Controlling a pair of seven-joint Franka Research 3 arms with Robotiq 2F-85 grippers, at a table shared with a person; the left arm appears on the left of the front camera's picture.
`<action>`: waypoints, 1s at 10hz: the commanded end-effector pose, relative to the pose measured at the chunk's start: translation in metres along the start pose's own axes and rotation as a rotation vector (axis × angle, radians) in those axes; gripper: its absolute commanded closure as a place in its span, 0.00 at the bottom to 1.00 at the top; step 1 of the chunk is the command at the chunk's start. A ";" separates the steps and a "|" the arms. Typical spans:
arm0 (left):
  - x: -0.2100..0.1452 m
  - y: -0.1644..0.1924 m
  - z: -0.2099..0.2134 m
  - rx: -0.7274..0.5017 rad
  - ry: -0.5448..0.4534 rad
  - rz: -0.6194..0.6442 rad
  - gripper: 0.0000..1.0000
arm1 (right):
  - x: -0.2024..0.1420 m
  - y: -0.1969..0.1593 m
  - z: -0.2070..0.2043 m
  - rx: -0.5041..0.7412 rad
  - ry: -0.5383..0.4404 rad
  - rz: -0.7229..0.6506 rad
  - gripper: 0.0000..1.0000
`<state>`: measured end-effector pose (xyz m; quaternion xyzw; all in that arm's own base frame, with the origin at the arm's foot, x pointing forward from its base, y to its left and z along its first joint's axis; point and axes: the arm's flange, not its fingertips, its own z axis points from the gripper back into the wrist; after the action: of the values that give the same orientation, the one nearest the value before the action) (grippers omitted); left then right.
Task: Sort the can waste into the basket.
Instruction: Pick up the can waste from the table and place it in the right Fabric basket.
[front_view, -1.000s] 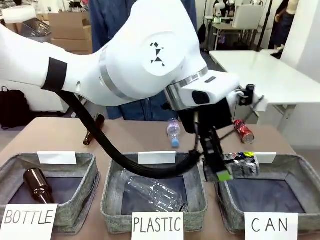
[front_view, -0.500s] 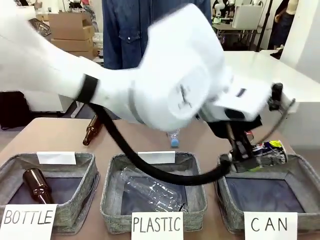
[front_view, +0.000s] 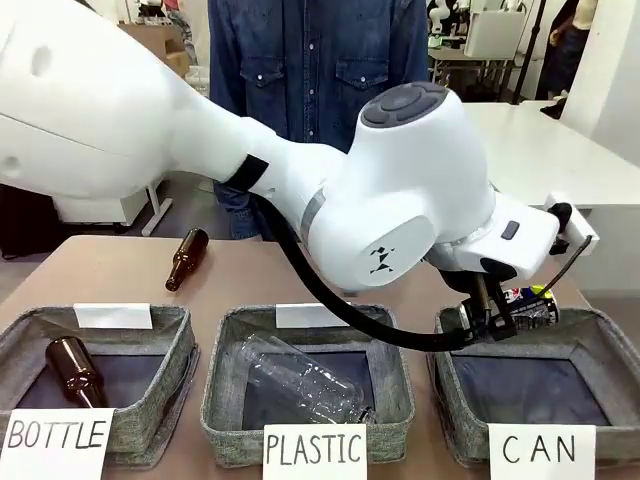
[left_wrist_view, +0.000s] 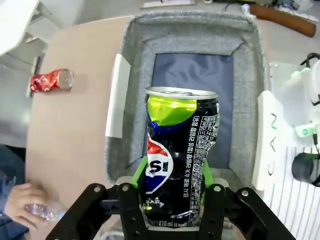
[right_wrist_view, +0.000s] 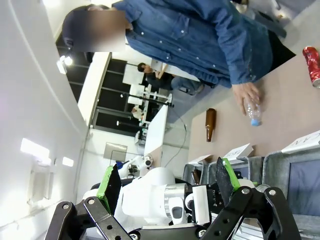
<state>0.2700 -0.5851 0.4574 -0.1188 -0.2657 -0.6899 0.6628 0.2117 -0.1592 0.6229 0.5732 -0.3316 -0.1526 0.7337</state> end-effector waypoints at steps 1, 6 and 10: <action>0.022 -0.007 -0.001 -0.020 -0.010 0.021 0.01 | 0.001 0.001 0.001 0.012 -0.008 0.008 0.00; 0.017 -0.002 0.013 -0.019 -0.040 0.041 0.00 | 0.001 0.001 0.001 0.012 -0.008 0.008 0.00; -0.045 -0.008 0.151 -0.191 -0.082 0.121 0.00 | 0.005 -0.008 -0.029 -0.040 0.095 -0.043 0.00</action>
<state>0.2525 -0.5584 0.5170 -0.1955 -0.2396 -0.6615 0.6832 0.2239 -0.1475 0.6156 0.5724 -0.3064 -0.1475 0.7461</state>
